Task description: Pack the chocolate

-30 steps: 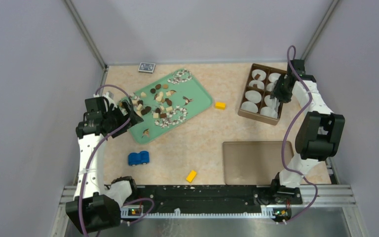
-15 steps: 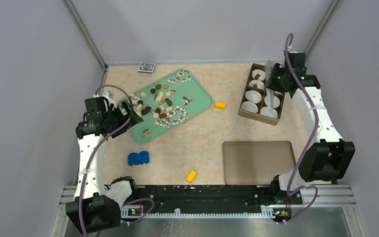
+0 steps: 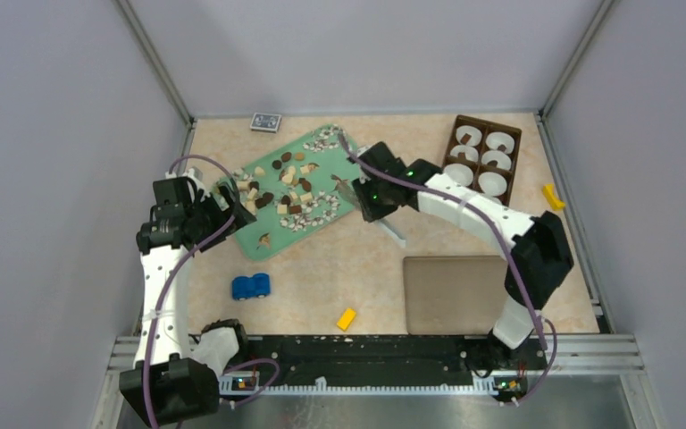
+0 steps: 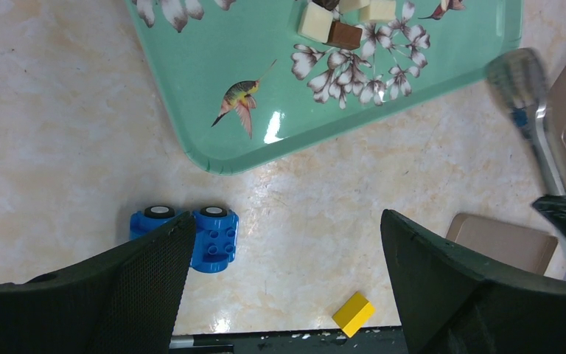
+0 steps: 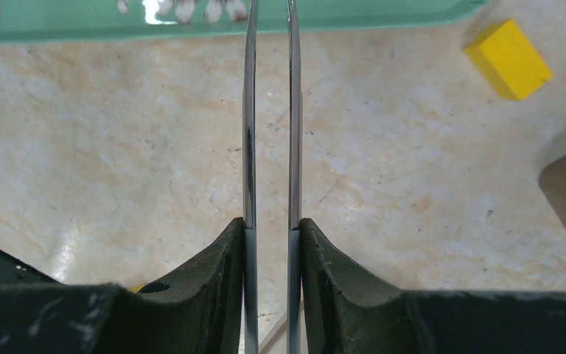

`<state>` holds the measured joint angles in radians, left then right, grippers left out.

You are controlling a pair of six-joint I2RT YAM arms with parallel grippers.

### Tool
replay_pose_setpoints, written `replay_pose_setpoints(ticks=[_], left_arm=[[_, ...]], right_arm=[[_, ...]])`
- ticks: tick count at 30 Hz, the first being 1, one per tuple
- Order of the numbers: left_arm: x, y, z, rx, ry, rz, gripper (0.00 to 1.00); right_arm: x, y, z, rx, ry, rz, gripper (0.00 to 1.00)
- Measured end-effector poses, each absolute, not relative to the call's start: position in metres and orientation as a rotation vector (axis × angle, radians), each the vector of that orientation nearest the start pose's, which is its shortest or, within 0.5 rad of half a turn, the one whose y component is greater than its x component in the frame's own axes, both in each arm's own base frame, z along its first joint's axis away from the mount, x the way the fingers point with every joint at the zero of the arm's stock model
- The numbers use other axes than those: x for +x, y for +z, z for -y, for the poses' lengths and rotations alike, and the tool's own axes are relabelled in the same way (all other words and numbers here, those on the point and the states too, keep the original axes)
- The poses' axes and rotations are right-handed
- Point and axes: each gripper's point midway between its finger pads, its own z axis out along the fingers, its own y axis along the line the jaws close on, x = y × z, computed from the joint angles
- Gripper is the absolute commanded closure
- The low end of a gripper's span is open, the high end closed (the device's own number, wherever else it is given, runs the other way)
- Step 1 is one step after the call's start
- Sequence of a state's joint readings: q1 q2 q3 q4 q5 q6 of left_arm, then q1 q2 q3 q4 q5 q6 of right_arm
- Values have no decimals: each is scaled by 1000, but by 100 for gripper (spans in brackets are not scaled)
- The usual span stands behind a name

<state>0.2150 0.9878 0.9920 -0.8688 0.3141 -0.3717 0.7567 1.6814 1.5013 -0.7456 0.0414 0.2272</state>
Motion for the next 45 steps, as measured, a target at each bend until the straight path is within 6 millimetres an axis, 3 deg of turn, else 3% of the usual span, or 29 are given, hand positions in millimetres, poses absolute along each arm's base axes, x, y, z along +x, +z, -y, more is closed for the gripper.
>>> replay_pose_setpoints(ticks=[4,9,39,45], left_arm=[[251,191,15,-566,-446,-2357,1],[250,193,15,-562,-445,-2349,1],[249,193,13,-567,-431,-2351,1],[249,193,13,-567,-431,-2351,1]], right_arm=[[285,127,-313,-781,257,-2503,67],[272,103,-331,-897,192,-2510,63],[334,80,-402,-964,145,-2415,55],[338,78,-406,-981,133,-2410,66]])
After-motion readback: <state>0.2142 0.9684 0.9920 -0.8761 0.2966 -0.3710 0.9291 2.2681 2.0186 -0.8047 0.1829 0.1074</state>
